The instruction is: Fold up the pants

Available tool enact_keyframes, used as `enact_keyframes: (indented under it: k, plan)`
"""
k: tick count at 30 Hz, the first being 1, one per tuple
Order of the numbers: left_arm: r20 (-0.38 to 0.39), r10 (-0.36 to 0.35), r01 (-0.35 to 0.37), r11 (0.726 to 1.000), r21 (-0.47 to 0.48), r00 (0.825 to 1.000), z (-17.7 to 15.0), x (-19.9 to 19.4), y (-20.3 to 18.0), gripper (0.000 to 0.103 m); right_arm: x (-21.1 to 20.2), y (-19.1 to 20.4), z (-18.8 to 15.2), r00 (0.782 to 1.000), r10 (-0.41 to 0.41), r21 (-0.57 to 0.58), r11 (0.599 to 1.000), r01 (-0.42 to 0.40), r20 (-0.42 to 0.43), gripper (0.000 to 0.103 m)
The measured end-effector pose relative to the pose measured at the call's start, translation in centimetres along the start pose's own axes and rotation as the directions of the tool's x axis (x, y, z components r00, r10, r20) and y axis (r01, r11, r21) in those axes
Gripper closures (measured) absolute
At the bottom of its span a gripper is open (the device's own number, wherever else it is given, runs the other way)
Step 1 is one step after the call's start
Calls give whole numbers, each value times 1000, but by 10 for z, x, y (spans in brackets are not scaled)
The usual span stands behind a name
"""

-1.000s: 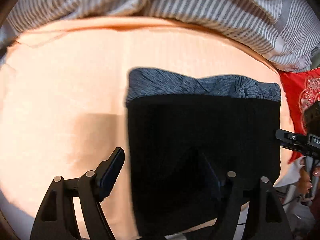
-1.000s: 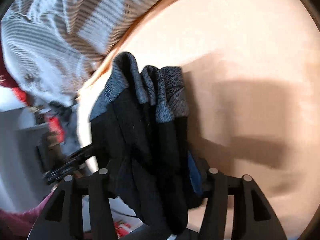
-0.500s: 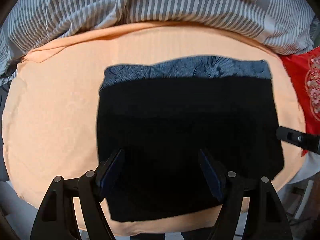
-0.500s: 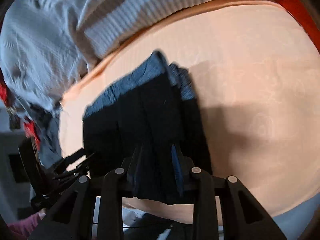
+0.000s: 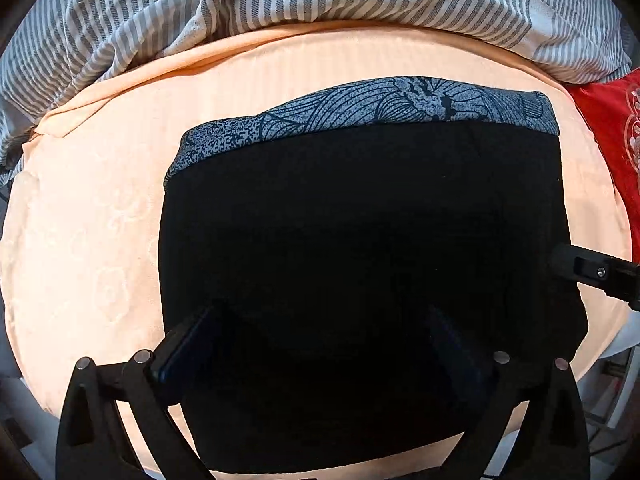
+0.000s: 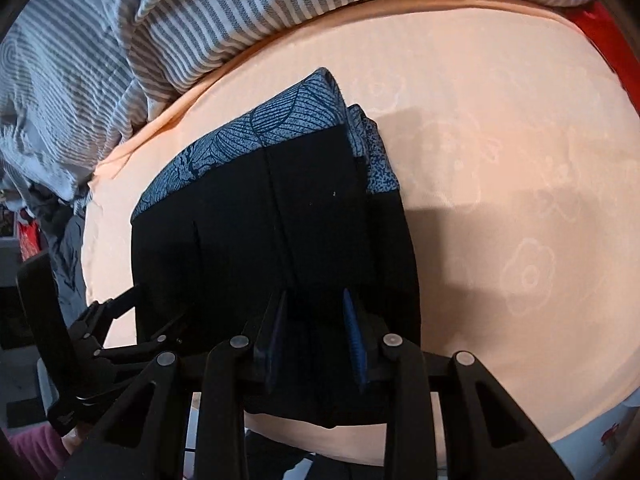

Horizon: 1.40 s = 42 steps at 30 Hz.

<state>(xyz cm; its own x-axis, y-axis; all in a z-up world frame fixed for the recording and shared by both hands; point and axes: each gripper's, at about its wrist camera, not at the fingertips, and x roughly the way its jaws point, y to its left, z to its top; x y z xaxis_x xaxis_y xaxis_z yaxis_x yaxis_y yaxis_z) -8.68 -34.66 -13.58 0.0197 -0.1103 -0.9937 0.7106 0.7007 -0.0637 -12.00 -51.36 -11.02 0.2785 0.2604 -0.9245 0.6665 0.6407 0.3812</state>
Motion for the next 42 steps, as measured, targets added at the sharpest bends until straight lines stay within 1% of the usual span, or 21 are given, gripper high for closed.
enact_keyframes:
  k: [1,3,6,8,10,11,12,13,14,15,18,21,23,26,30,34,38,40,42]
  plan:
    - [-5,-11,11,1000,-1,1000,1,1,2,1,0,-1,-1,1000,6,4,1000,-6,4,70]
    - [-16,-27,26,1000,-4,1000,2,3,4,1,-1,-1,-2,1000,21,9,1000,-21,9,65]
    - [-33,-48,48,999,-9,998,7,7,9,1,-4,2,-3,999,48,9,999,-48,19,52]
    - [-36,-52,52,999,-8,998,8,10,10,1,-6,4,-3,998,57,14,998,-57,25,47]
    - [-36,-52,51,999,-9,998,12,15,12,1,-9,7,-5,997,66,25,997,-67,32,35]
    - [-34,-49,49,999,-9,998,12,15,13,1,-12,8,-5,997,72,34,997,-73,36,20]
    - [-31,-45,45,999,-8,998,12,16,14,1,-13,10,-6,997,69,41,997,-71,40,12]
    - [-29,-43,43,999,-8,999,12,16,14,1,-15,11,-8,997,64,47,997,-67,47,10]
    - [-26,-39,39,999,-8,999,13,16,14,1,-18,12,-10,997,57,50,997,-59,55,7]
    - [-25,-37,36,999,-8,999,13,15,15,1,-20,13,-12,997,51,52,997,-54,62,0]
    - [-21,-17,17,1000,-4,1000,12,9,16,1,-30,14,-19,995,15,61,998,-21,99,0]
    - [-24,-5,5,1000,7,1000,5,-1,16,1,-38,13,-25,992,-42,74,997,34,119,0]
    - [-20,2,-2,1000,20,1000,1,-7,18,1,-41,11,-29,989,-89,84,993,80,114,0]
    - [-8,19,-19,998,53,1000,-6,-20,21,1,-40,12,-36,990,-116,87,990,110,78,0]
    - [-11,49,-47,995,88,999,-19,-36,25,1,-42,19,-46,987,-150,83,986,145,54,0]
    - [-10,47,-45,994,103,999,-33,-58,31,1,-48,32,-56,985,-172,83,982,170,16,0]
    - [12,48,-49,993,105,999,-47,-79,42,1,-63,48,-68,983,-181,79,981,178,40,0]
    - [17,48,-49,994,93,999,-53,-89,50,1,-71,53,-75,980,-192,85,979,187,58,0]
    - [13,43,-44,996,75,999,-58,-98,49,1,-76,56,-80,979,-195,90,978,189,63,0]
